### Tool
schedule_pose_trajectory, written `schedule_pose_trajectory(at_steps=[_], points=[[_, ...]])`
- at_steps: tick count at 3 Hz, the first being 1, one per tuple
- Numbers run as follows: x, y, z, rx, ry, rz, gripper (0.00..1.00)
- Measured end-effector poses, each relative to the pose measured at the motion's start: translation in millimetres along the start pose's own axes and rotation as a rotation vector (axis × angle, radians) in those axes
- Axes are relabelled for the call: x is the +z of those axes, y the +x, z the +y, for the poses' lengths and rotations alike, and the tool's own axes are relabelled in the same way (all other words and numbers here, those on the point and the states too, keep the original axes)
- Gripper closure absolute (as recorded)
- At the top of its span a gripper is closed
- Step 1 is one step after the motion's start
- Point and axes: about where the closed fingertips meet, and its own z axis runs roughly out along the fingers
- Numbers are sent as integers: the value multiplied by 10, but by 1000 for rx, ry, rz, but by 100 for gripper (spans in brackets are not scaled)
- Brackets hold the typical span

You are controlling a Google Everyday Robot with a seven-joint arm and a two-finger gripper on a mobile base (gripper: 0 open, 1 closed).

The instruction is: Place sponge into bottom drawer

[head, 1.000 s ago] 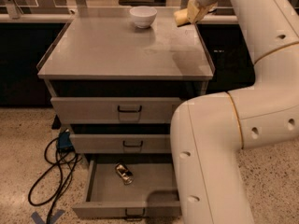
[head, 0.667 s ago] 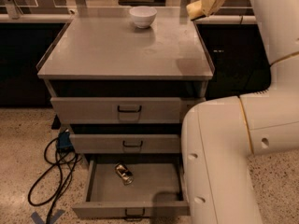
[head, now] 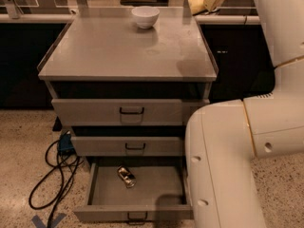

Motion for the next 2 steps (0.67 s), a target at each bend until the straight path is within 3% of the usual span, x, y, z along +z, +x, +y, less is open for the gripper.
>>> schedule_pose_trajectory(at_steps=[1,2], points=[[221,-113,447,-110,-122,49,100],[57,-212,607,-184,-123,60,100]])
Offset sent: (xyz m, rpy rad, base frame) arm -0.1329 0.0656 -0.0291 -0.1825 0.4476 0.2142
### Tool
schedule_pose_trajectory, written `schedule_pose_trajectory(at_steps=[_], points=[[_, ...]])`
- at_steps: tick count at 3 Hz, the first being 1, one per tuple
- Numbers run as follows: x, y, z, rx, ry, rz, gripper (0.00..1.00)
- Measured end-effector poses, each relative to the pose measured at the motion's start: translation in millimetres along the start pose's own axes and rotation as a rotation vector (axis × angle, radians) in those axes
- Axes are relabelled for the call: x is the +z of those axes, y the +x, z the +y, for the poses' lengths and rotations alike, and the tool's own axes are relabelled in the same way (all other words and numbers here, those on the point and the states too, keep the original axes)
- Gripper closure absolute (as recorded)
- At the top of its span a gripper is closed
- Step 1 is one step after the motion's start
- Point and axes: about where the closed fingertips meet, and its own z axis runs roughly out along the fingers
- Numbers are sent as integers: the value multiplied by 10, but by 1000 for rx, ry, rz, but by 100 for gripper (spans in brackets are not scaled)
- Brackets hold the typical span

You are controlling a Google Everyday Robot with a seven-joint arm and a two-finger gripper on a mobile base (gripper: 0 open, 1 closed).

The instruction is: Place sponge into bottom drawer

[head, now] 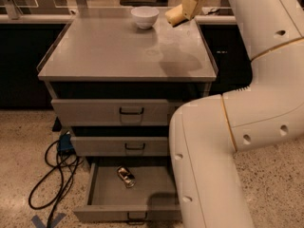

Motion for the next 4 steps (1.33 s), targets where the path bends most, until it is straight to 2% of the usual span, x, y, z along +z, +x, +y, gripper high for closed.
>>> schedule_pose_trajectory(at_steps=[1,2,3,4], points=[[-486,-27,30,0,71,-30,100],[-469,-147,2,-9,92,-64,100],[-314,-261,160,-72,15,-37,100],[22,-429,501,-195,-105,29,100]])
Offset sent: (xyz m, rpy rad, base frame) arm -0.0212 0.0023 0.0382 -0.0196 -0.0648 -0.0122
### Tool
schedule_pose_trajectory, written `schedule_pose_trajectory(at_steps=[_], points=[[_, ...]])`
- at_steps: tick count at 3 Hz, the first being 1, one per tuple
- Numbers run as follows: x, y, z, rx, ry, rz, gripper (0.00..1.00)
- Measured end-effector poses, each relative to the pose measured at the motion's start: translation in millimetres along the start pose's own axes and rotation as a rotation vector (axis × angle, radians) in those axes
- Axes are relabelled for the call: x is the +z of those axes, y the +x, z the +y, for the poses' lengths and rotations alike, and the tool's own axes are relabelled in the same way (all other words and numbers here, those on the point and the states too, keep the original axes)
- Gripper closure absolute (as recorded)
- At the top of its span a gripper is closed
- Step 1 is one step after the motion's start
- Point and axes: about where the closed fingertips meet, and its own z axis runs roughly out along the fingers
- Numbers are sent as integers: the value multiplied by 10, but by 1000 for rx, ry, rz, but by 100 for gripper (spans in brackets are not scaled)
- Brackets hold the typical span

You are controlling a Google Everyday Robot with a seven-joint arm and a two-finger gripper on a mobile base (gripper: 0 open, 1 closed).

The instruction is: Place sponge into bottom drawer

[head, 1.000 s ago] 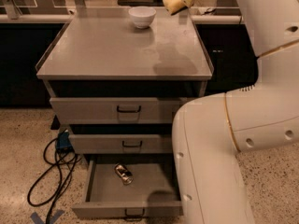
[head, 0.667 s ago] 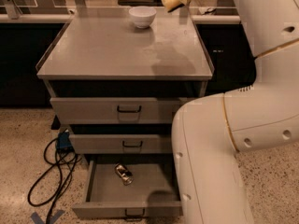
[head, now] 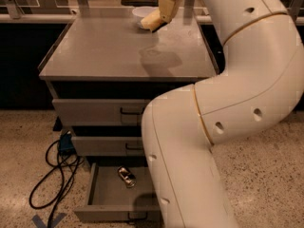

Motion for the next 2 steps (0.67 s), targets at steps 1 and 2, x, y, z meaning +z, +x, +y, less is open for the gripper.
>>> schedule_pose_trajectory(at_steps=[1,2], points=[[394,-130,229,-115,-103,49,100],[360,-244,408,-207,-166,3,100]])
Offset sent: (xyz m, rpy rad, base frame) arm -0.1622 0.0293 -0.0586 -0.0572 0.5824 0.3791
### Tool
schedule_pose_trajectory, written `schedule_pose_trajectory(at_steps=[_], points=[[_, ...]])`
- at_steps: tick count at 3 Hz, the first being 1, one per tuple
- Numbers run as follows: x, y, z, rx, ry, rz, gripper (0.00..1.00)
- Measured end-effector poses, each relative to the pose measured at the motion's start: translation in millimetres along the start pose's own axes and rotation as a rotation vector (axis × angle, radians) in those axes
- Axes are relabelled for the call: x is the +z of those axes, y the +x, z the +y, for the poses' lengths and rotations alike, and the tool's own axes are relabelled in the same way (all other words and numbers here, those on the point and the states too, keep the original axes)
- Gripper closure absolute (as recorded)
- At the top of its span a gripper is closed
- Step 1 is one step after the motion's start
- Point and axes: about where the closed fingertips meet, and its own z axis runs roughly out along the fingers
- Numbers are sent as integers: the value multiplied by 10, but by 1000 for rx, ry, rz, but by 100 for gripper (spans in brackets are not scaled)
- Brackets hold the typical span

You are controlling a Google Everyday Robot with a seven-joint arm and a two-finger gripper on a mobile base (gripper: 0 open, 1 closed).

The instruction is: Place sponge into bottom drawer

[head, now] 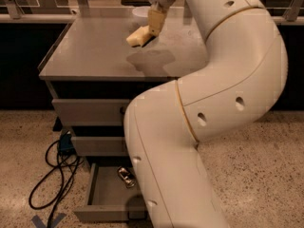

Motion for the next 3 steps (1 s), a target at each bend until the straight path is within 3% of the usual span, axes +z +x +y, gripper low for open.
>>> schedule_pose_trajectory(at_steps=[1,3], points=[[-95,183,-181,62,60,-25,100],[-733,1594,-523,428,213,-73,100]])
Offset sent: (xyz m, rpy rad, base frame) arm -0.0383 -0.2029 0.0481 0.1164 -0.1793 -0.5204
